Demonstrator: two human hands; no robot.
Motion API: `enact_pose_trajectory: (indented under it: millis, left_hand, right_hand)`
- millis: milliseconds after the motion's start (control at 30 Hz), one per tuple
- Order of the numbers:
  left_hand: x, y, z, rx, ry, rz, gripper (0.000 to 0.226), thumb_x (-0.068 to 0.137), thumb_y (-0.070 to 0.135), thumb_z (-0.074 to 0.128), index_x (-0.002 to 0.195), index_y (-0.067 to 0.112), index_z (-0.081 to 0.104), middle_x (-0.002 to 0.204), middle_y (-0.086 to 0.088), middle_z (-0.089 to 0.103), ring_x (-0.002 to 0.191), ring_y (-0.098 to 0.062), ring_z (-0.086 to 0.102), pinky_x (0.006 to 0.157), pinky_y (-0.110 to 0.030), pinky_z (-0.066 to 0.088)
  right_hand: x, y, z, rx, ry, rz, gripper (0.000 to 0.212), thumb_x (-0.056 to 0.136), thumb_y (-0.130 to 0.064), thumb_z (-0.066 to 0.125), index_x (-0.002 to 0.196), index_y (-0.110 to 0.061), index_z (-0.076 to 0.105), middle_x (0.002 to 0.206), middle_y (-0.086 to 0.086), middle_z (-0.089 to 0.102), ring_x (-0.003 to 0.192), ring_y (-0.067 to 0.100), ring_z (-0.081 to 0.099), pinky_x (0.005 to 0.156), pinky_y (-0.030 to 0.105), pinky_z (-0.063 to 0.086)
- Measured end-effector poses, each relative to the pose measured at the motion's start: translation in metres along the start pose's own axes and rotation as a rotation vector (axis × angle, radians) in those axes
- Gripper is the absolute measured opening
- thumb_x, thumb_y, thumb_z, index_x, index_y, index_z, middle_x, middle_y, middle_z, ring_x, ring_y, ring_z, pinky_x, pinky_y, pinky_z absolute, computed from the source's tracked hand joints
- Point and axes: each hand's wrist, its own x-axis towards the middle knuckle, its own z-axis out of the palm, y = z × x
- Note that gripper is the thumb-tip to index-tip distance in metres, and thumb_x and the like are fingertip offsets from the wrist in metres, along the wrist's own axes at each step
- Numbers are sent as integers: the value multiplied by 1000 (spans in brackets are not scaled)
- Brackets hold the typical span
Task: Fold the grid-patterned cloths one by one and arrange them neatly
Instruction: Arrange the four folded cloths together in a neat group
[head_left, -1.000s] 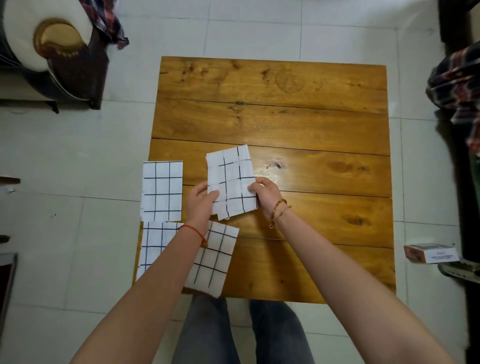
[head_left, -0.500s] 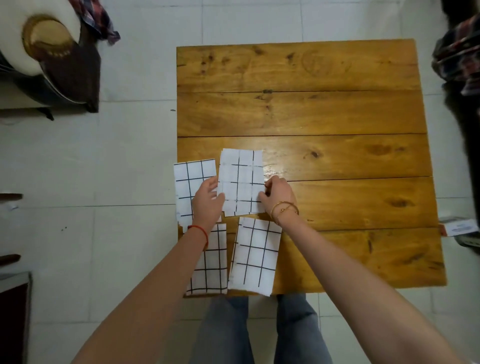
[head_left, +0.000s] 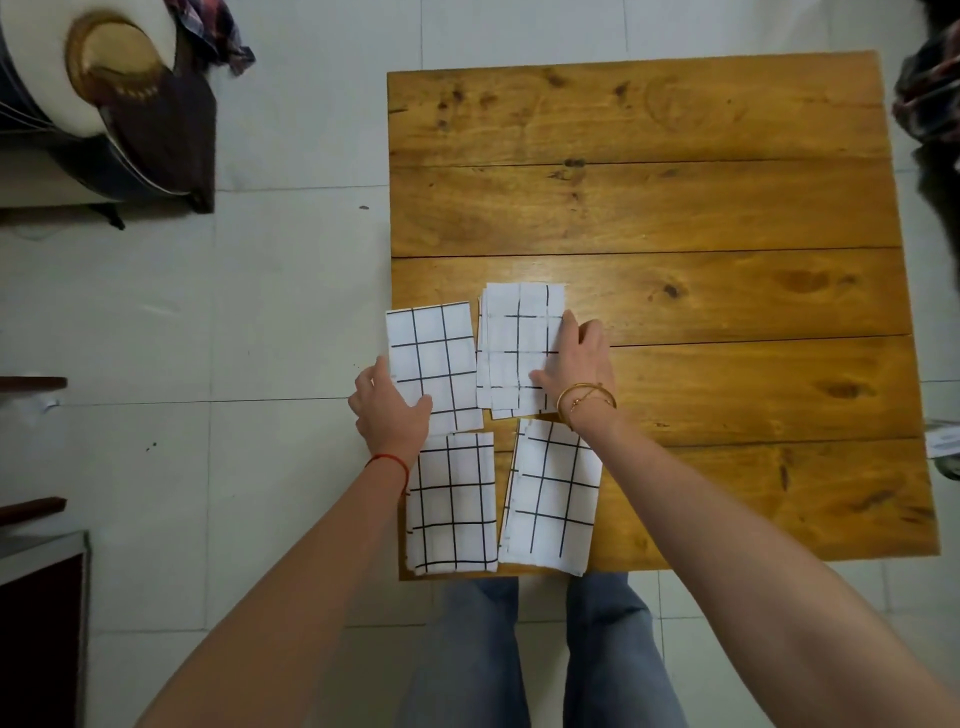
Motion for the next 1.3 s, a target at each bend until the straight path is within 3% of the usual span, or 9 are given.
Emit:
enact_pose_trajectory:
  millis: [300, 433, 533, 933, 1033, 1133, 1300]
  left_hand:
    - [8, -7, 5, 5, -74, 129, 84, 83, 18, 70, 150, 9, 21, 149, -11, 30, 133, -32, 31, 106, -41, 35]
    - [5, -11, 1, -41, -48, 152, 84, 84, 16, 69, 151, 11, 18, 151, -11, 29, 136, -31, 29, 107, -39, 33]
    - [-1, -15, 0, -55, -41, 158, 81, 86, 15, 67, 151, 10, 19, 151, -11, 29, 137, -30, 28, 108, -39, 32]
    - [-7, -17, 11, -72, -18, 166, 82, 82, 11, 69, 150, 9, 23, 149, -11, 32, 136, -29, 30, 108, -34, 31]
    - [-18, -22, 7, -115, 43, 170, 77, 83, 12, 68, 148, 11, 28, 147, -11, 36, 135, -28, 32, 108, -37, 32]
    - [-46, -27, 7, -109, 161, 250, 59, 82, 11, 66, 136, 13, 45, 132, -7, 47, 122, -23, 42, 102, -36, 42]
    - [-99, -28, 30, -75, 95, 344, 48, 80, 12, 67, 126, 15, 52, 121, -1, 53, 114, -17, 47, 99, -37, 46]
  right_hand:
    - [-5, 9, 4, 117, -44, -8, 89, 74, -28, 77, 143, -14, 23, 129, 14, 33, 114, 28, 41, 89, 35, 46]
    - [-13, 9, 7, 203, 74, 30, 67, 83, -25, 65, 139, -8, 33, 128, 15, 39, 116, 30, 42, 93, 35, 42]
    - [-18, 5, 11, 176, 73, 1, 57, 87, -21, 59, 137, -6, 35, 129, 16, 39, 114, 30, 41, 93, 34, 38]
    - [-21, 12, 15, 207, 93, -6, 68, 83, -22, 66, 140, -9, 32, 131, 14, 39, 119, 28, 39, 97, 34, 37]
    - [-36, 27, 12, 297, 191, 46, 63, 83, -25, 65, 138, -9, 39, 127, 13, 44, 115, 27, 42, 95, 34, 38]
    - [-65, 45, 18, 328, 263, 104, 54, 82, -27, 67, 129, -10, 46, 123, 10, 47, 112, 23, 44, 92, 32, 40]
    - [-111, 72, 33, 305, 246, 227, 49, 80, -26, 70, 120, -5, 50, 117, 12, 49, 110, 26, 46, 93, 34, 40]
